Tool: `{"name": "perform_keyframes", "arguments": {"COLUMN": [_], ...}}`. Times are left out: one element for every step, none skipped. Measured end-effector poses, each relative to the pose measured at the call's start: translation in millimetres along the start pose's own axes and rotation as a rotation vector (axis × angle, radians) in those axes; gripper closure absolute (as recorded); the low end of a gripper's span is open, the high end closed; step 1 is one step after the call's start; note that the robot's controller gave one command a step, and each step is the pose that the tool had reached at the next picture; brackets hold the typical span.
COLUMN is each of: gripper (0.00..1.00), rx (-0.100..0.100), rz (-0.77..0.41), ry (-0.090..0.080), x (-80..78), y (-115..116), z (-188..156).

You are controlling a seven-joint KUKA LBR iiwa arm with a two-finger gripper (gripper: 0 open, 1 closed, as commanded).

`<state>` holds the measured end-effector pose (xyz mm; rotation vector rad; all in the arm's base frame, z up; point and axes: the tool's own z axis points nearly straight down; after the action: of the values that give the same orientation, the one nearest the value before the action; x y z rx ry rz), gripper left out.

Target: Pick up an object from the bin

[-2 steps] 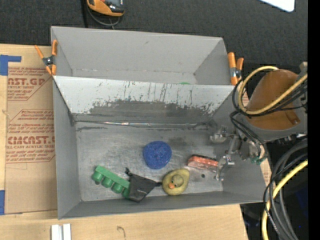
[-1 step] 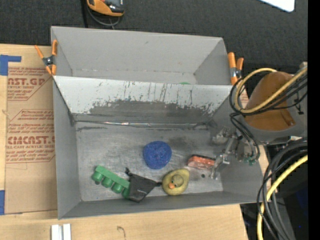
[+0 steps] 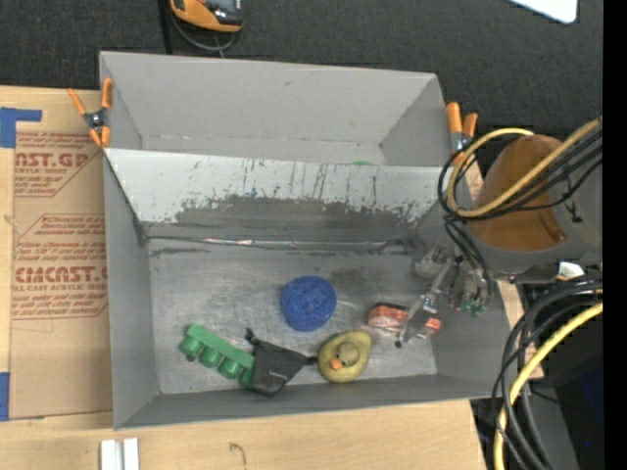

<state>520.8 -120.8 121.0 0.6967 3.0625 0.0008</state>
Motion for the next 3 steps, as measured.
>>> {"name": "perform_keyframes", "arguments": {"gripper": [0.0,1.0,1.0], "rx": [0.001,-0.001,-0.001], "rz": [0.014,0.112,0.112], "ry": [-0.002,-0.009,-0.009], "x": [-2.0,8.8,8.8], "y": [7,17,17], "z": [45,49,49]}}
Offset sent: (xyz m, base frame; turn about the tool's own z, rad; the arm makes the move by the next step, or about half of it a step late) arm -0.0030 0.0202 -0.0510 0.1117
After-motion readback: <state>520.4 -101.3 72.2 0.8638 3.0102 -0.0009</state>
